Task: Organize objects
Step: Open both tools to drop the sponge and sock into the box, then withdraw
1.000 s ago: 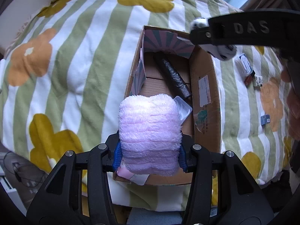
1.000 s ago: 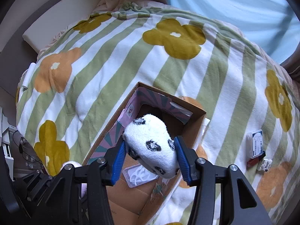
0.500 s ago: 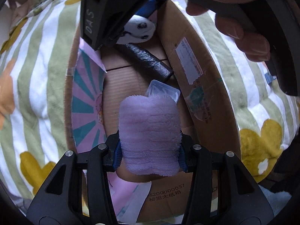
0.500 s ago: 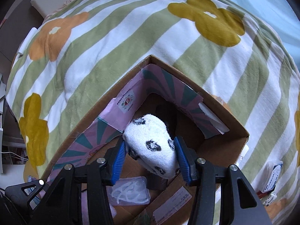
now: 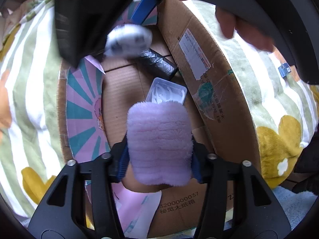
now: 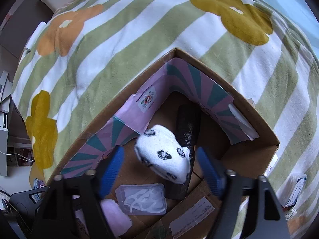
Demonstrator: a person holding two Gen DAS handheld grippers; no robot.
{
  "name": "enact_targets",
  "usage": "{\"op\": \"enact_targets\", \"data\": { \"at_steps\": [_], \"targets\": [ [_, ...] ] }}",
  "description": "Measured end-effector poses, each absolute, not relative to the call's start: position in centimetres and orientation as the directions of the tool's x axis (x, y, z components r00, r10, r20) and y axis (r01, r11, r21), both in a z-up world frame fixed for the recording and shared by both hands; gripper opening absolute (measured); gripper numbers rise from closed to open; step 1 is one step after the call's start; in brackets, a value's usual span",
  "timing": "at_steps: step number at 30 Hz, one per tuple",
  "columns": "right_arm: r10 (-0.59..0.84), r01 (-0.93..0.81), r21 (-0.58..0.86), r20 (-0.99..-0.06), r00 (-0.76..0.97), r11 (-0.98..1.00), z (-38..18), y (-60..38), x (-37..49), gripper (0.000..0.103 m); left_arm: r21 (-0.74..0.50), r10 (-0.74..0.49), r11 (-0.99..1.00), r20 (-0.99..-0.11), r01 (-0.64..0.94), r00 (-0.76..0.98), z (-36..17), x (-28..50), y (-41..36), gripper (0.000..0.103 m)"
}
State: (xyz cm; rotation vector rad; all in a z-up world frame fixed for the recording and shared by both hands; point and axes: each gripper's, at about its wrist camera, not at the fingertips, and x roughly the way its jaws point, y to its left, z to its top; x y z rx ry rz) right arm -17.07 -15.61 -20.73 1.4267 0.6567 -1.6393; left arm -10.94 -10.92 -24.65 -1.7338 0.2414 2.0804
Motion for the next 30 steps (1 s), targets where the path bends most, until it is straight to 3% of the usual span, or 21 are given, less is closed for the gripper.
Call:
{"op": "enact_targets", "data": {
  "at_steps": [2, 19, 30],
  "targets": [
    [-0.271, 0.858, 0.132, -0.963, -0.008, -0.496, -20.4, -15.6, -16.8, 0.103, -0.145, 0.22, -0.895, -0.966, -0.421, -0.134, -24.3, -11.0, -10.9, 0.102],
    [-0.23, 0.851, 0.119, -0.973, -0.003, -0.511, -19.5, -14.6, -16.1, 0.103, -0.13, 0.203, -0.919, -0.965, -0.371, -0.165, -23.1, -10.8, -12.3, 0.103],
    [-0.267, 0.849, 0.108, -0.963, -0.041, -0.518, -13.2, -12.8, -13.9, 0.103, -0.114, 0.199, -0.942, -0.948, -0.316, -0.25, -17.5, -9.2, -14.0, 0.103]
  ]
}}
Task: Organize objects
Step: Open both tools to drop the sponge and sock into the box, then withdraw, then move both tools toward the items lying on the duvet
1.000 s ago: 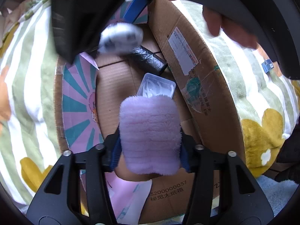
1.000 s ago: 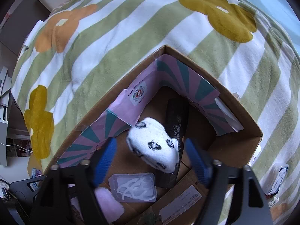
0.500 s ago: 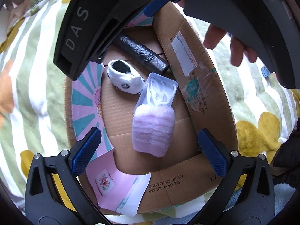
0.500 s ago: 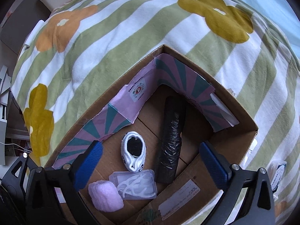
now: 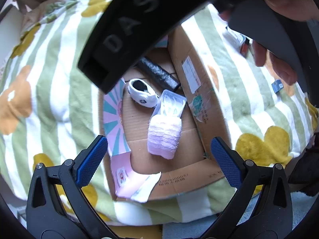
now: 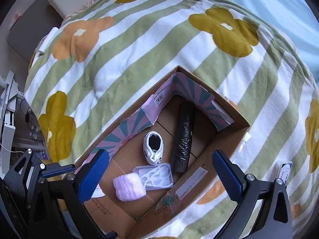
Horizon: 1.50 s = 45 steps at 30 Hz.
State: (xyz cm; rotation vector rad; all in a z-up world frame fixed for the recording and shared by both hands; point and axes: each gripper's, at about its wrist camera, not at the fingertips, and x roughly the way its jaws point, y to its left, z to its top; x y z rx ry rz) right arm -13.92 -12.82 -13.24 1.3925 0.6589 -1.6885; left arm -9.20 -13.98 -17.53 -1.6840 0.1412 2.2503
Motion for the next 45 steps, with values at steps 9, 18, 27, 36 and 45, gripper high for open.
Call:
{"op": "enact_targets", "data": {
  "at_steps": [9, 18, 27, 36, 45],
  "targets": [
    [-0.31, 0.847, 0.075, -0.944, -0.11, -0.527, -6.4, -9.7, -11.0, 0.102, -0.112, 0.194, -0.962, -0.922, -0.25, -0.333, -11.9, -6.8, -14.7, 0.103],
    [-0.364, 0.775, 0.091, -0.913, -0.186, -0.625, -0.4, -3.7, -8.8, 0.102, -0.14, 0.196, -0.976, -0.903, -0.168, -0.383, -7.2, -4.7, -14.0, 0.103],
    [-0.339, 0.597, 0.087, -0.884, -0.323, -0.798, 2.7, 5.6, -8.2, 0.102, -0.146, 0.189, -0.981, -0.878, -0.132, -0.439, -4.4, -4.4, -12.1, 0.103],
    [-0.277, 0.37, 0.107, -0.852, -0.445, -0.923, 3.9, 15.9, -7.5, 0.102, -0.137, 0.185, -0.982, -0.854, -0.132, -0.486, -2.5, -4.6, -8.7, 0.103],
    [-0.234, 0.292, 0.091, -0.832, -0.503, -0.952, 4.2, 21.1, -7.0, 0.102, -0.116, 0.19, -0.978, -0.835, -0.171, -0.517, -0.9, -5.4, -4.8, 0.102]
  ]
}}
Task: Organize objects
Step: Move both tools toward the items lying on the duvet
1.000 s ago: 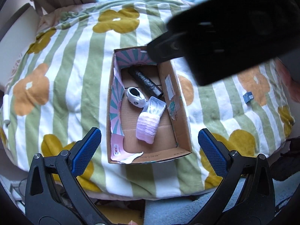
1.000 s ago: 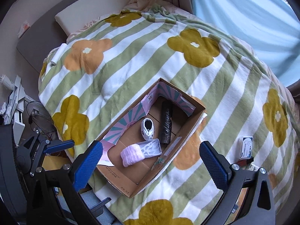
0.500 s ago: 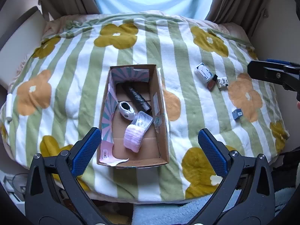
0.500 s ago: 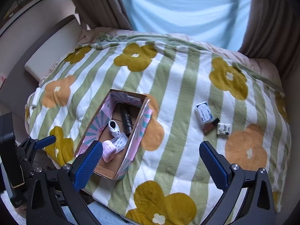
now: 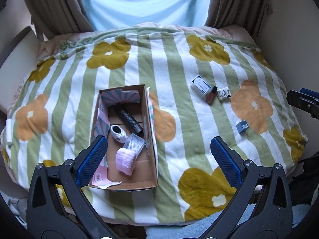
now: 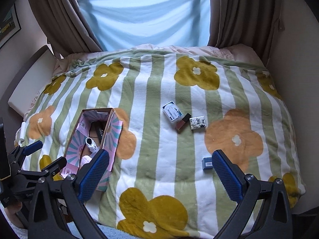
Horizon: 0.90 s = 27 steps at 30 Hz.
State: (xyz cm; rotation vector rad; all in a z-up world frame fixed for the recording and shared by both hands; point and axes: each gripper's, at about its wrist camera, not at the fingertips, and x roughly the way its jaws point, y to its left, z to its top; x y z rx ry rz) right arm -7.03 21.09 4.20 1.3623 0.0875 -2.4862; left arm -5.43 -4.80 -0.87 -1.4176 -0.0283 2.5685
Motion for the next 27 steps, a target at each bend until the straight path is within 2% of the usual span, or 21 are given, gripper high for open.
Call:
{"op": "enact_targets", "data": {
  "at_steps": [14, 23, 27],
  "targets": [
    [-0.187, 0.253, 0.056, -0.825, -0.533, -0.966, 2.8, 25.5, -10.2, 0.102, -0.103, 0.226, -0.959, -0.838, -0.263, -0.497, -0.9, -10.9, 2.2, 0.102],
    [-0.17, 0.267, 0.032, -0.841, -0.514, -0.963, -1.3, 27.0, -14.5, 0.102, -0.078, 0.242, -0.935, -0.856, -0.347, -0.458, -4.8, -17.3, 7.0, 0.102],
    [-0.16, 0.266, 0.028, -0.857, -0.489, -0.964, -4.1, 27.5, -16.9, 0.102, -0.031, 0.233, -0.906, -0.87, -0.422, -0.436, -7.7, -20.8, 9.3, 0.102]
  ]
}}
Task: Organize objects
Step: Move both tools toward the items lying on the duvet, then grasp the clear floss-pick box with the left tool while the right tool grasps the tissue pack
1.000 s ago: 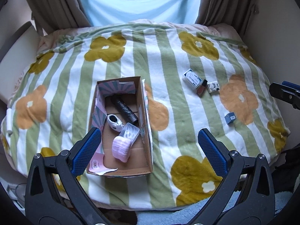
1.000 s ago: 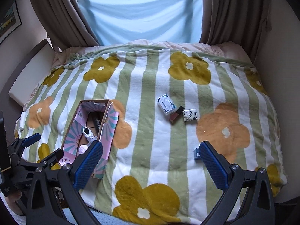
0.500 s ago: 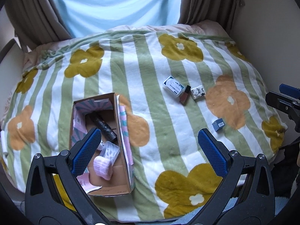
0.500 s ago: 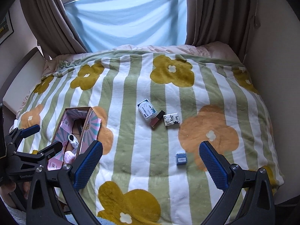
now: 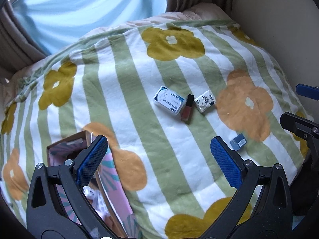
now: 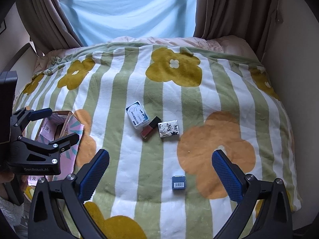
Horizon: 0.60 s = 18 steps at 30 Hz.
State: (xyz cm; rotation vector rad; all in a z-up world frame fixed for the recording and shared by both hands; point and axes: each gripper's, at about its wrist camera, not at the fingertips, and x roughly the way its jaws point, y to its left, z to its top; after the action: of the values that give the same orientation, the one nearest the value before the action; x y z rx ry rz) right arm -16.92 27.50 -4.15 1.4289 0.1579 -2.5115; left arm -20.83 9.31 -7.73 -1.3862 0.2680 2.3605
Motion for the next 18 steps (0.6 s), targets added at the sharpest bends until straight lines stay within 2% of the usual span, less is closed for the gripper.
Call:
{"op": "enact_targets", "data": {
  "at_steps": [18],
  "targets": [
    [-0.098, 0.251, 0.003, -0.925, -0.367, -0.968, -18.3, 27.9, -28.0, 0.102, 0.084, 0.143, -0.724, -0.953, -0.684, -0.268, -22.1, -32.5, 18.7, 0.102]
  ]
}}
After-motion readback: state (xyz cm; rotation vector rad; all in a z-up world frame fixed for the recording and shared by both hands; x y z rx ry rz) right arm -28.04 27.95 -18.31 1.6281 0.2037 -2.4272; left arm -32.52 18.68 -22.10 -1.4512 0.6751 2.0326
